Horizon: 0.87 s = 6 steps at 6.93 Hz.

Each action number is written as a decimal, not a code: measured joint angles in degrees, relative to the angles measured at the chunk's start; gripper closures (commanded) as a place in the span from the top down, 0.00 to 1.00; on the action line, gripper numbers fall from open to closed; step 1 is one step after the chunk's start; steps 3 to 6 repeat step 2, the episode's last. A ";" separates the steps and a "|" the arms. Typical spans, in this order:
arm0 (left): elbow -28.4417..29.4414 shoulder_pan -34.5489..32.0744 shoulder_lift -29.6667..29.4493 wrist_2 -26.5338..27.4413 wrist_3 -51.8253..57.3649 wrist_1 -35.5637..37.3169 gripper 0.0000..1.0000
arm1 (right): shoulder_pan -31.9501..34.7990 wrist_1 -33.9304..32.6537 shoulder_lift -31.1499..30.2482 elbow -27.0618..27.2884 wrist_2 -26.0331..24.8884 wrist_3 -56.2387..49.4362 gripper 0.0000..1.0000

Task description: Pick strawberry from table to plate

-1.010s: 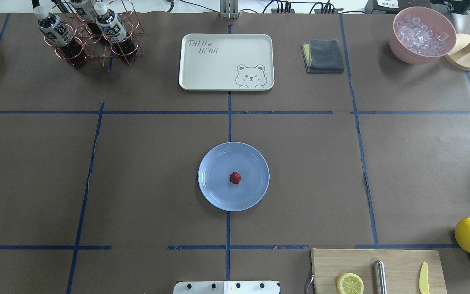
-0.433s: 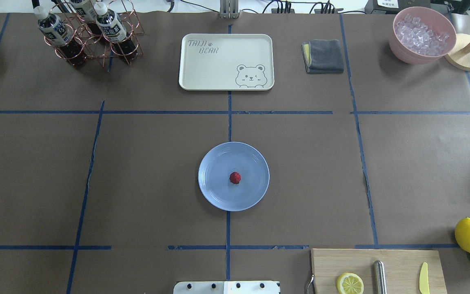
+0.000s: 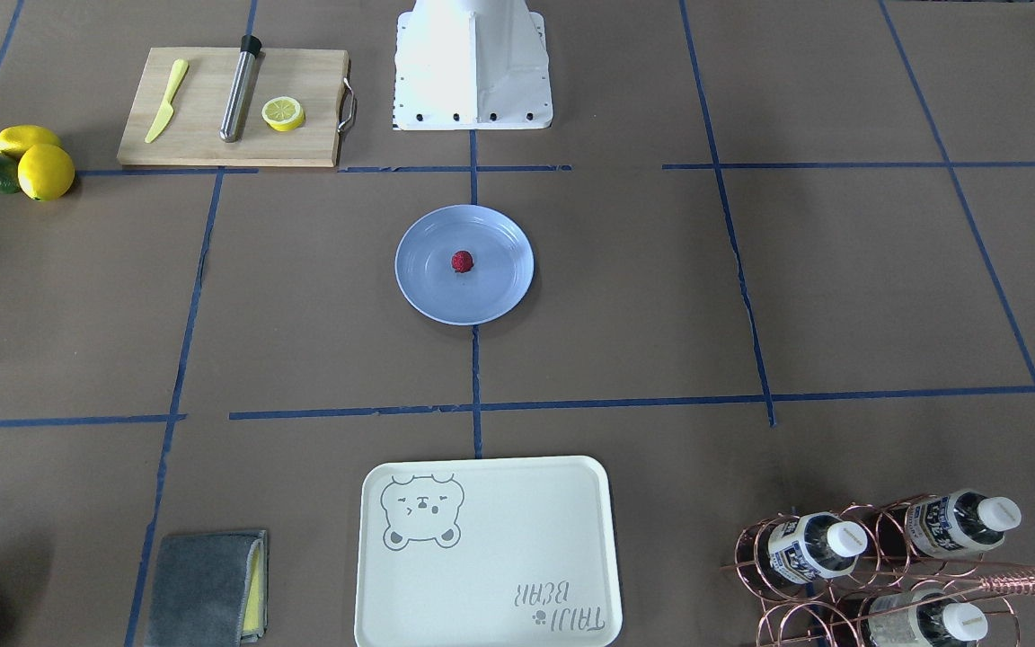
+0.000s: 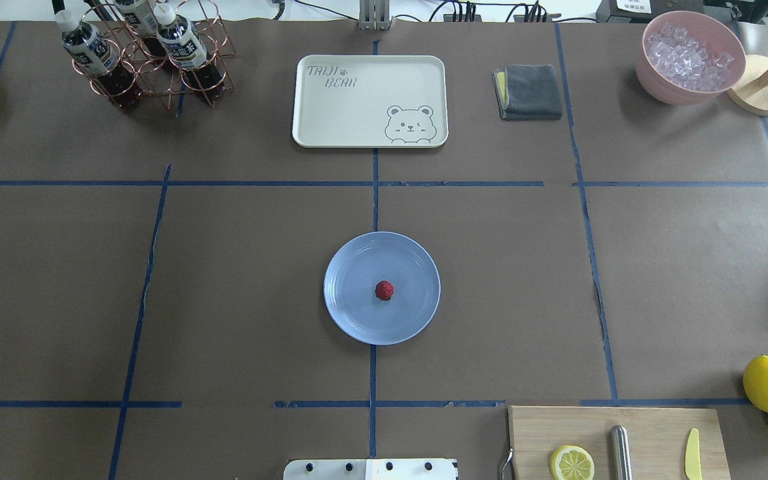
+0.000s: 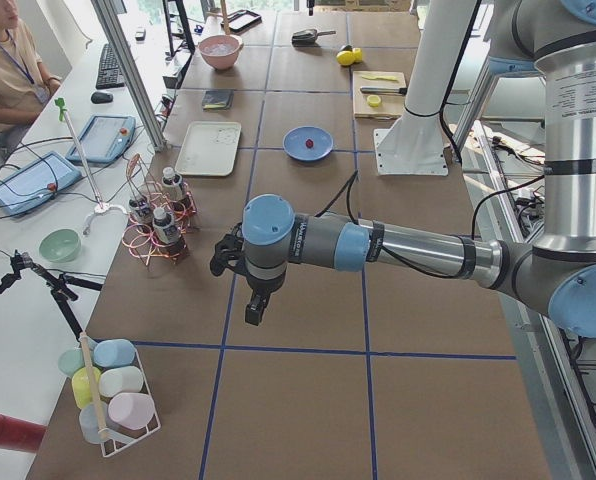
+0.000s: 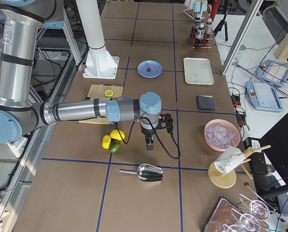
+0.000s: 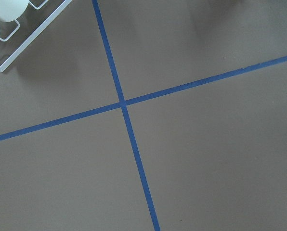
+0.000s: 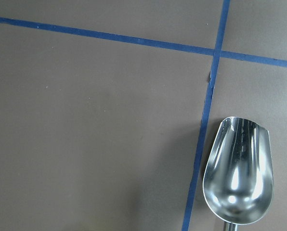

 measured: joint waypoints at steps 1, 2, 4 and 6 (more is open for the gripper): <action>0.19 0.00 -0.14 0.04 0.00 0.00 1.00 | 0.62 -0.69 0.21 -0.15 -0.13 -1.48 1.00; 0.24 0.00 -0.71 0.07 0.00 0.01 1.00 | 1.14 -0.99 0.29 -0.25 -0.14 -2.20 1.00; 0.24 0.00 -0.71 0.07 0.00 0.01 1.00 | 1.14 -0.99 0.29 -0.25 -0.14 -2.20 1.00; 0.24 0.00 -0.71 0.07 0.00 0.01 1.00 | 1.14 -0.99 0.29 -0.25 -0.14 -2.20 1.00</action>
